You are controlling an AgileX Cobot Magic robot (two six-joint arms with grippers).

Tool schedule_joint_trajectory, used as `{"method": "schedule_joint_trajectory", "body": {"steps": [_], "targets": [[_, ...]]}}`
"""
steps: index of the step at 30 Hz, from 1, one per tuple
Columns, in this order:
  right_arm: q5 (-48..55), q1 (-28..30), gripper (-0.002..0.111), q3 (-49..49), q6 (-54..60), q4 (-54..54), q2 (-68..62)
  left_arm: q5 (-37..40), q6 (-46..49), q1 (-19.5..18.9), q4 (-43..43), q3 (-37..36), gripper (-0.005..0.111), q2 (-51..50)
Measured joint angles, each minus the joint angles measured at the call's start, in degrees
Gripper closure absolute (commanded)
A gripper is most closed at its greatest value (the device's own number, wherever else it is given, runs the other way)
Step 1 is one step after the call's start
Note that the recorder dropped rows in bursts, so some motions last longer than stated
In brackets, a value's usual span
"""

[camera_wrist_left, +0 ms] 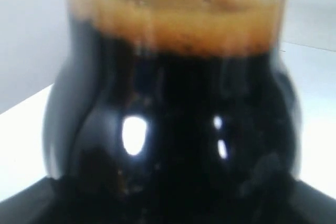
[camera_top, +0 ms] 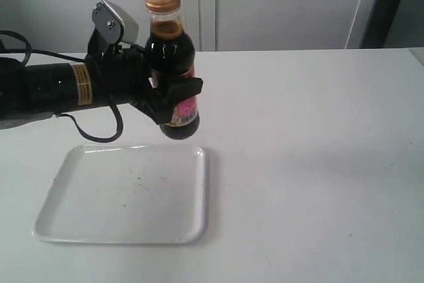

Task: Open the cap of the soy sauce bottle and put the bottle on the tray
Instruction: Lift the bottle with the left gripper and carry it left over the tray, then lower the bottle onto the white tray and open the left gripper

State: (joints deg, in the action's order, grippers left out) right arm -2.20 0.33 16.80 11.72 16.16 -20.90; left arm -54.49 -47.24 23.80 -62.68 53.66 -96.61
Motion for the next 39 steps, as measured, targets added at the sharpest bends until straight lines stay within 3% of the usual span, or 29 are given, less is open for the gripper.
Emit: {"method": "schedule_joint_trajectory", "body": {"steps": [11, 19, 39], "targets": [[0.0, 0.0, 0.108, 0.0, -0.13, 0.0, 0.0, -3.68, 4.74, -0.36, 1.84, -11.88, 0.107, 5.92], [0.11, 0.0, 0.108, 0.0, -0.13, 0.0, -1.3, -10.37, 9.59, -4.64, 4.84, -19.41, 0.107, 7.1], [0.32, 0.0, 0.108, 0.0, -0.13, 0.0, -4.19, -8.46, 20.94, -5.36, 12.88, -27.09, 0.107, 7.14]]}}
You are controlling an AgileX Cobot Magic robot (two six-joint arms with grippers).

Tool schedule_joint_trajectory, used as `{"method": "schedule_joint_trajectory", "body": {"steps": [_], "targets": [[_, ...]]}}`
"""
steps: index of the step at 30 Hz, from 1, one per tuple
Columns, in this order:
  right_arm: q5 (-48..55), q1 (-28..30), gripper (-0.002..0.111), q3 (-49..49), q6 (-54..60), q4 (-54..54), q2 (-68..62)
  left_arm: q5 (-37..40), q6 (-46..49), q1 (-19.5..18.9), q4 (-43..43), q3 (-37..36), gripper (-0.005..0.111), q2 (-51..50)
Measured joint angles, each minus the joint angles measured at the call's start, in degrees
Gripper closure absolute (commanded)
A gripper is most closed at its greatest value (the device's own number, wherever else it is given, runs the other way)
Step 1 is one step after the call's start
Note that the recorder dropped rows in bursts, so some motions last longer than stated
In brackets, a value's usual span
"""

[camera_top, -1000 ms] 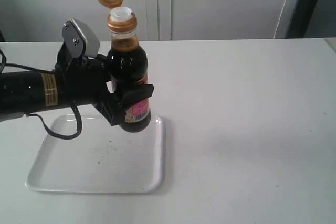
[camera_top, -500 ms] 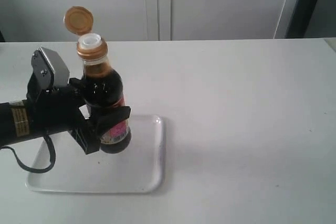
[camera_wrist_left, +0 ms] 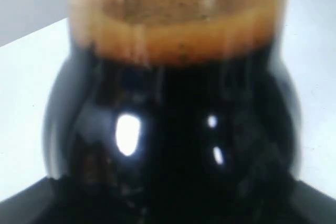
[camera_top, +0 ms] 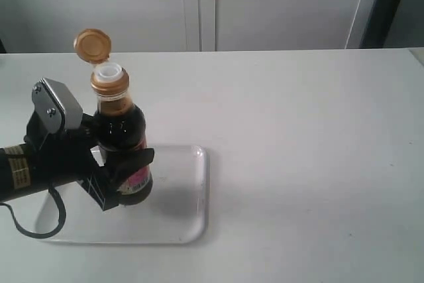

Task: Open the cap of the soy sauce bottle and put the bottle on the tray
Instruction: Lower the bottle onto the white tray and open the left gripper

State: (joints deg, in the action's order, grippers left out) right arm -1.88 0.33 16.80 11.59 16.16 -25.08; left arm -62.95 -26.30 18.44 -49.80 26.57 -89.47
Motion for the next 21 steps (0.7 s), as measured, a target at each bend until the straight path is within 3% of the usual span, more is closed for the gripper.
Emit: {"method": "schedule_joint_trajectory", "body": {"steps": [12, 21], "targets": [[0.33, 0.0, 0.108, 0.0, 0.0, 0.0, 0.0, 4.03, 2.65, 0.0, 2.66, -0.12, 0.107, 0.0], [0.56, 0.0, 0.108, 0.0, 0.0, 0.0, 0.0, 1.37, 4.68, 0.0, 5.76, -0.12, 0.107, -3.02]]}}
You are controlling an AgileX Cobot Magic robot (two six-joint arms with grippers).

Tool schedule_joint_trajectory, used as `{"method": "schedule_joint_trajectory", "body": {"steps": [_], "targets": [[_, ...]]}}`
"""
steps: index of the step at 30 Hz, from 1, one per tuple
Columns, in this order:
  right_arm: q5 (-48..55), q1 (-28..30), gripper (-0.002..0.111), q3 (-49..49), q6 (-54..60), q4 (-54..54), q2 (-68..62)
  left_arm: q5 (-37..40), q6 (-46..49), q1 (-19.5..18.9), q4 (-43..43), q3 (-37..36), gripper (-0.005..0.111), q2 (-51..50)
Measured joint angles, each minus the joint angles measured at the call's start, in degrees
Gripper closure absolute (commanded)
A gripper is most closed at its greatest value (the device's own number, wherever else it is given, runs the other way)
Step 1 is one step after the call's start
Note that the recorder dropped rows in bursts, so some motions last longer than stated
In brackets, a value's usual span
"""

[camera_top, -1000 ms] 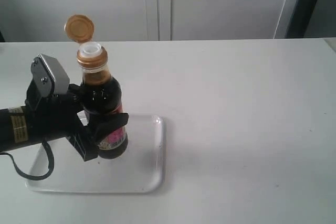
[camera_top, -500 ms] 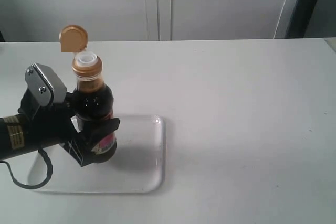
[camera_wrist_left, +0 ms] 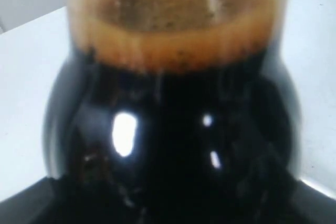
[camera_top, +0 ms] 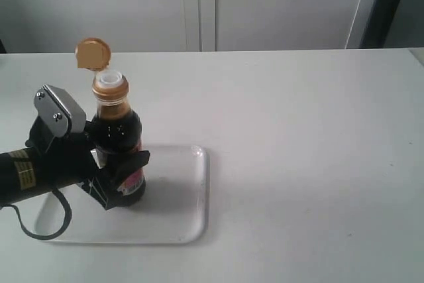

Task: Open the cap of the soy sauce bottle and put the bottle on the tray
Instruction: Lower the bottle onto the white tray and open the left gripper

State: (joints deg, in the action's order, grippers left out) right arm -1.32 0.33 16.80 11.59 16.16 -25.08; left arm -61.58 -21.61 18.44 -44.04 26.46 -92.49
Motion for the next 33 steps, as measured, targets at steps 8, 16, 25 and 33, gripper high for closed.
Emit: {"method": "schedule_joint_trajectory", "body": {"steps": [8, 16, 25, 33], "targets": [[0.0, 0.0, 0.108, 0.0, 0.0, 0.0, 0.0, -2.71, 0.76, 0.0, 2.16, 0.0, 0.107, -2.4], [0.0, 0.0, 0.108, 0.0, -0.1, 0.0, 0.0, -2.83, -0.6, 0.0, 2.16, 0.0, 0.033, -2.49], [0.0, 0.0, 0.108, 0.0, -0.1, 0.0, 0.0, -6.66, -2.25, 0.0, 4.72, 0.12, 0.016, 0.3], [0.33, 0.0, 0.108, 0.0, -0.1, 0.0, 0.0, -6.73, -2.51, 0.0, 7.79, 0.12, 0.016, 4.14]]}}
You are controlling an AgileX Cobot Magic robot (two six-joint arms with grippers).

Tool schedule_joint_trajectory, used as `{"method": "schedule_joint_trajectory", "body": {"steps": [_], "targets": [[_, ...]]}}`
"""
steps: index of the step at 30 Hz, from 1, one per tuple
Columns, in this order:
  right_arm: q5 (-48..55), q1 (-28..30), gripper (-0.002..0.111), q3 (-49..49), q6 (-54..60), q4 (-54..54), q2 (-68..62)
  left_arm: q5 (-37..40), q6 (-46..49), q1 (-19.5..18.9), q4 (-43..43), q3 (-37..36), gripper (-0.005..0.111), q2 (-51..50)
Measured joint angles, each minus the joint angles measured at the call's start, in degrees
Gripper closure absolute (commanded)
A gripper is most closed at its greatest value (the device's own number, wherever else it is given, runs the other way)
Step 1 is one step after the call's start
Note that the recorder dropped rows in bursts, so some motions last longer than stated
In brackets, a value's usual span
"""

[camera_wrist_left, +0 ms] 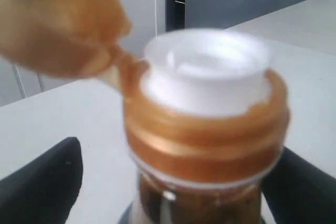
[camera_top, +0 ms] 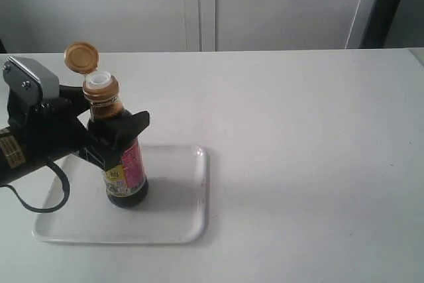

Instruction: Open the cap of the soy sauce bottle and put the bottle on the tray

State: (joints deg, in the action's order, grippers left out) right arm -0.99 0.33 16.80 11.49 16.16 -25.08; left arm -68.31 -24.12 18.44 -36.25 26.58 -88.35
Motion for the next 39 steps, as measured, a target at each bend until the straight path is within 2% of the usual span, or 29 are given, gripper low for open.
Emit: {"method": "schedule_joint_trajectory", "body": {"steps": [3, 7, 24, 39], "targets": [[0.0, 0.0, 0.108, 0.0, 0.0, 0.0, 0.0, -0.61, 0.0, 0.0, 0.11, 0.0, 0.016, 1.34], [0.0, 0.0, 0.108, 0.0, 0.0, 0.0, 0.0, -0.84, 0.0, 0.0, 0.11, 0.0, 0.001, 3.15], [0.04, 0.0, 0.108, 0.0, 0.0, 0.0, 0.0, -0.84, -0.18, 0.0, 7.1, 0.0, 0.001, 7.93], [0.04, 0.0, 0.108, 0.0, 0.0, 0.0, 0.0, -0.84, -0.18, 0.0, 7.74, 4.07, 0.002, 11.82]]}}
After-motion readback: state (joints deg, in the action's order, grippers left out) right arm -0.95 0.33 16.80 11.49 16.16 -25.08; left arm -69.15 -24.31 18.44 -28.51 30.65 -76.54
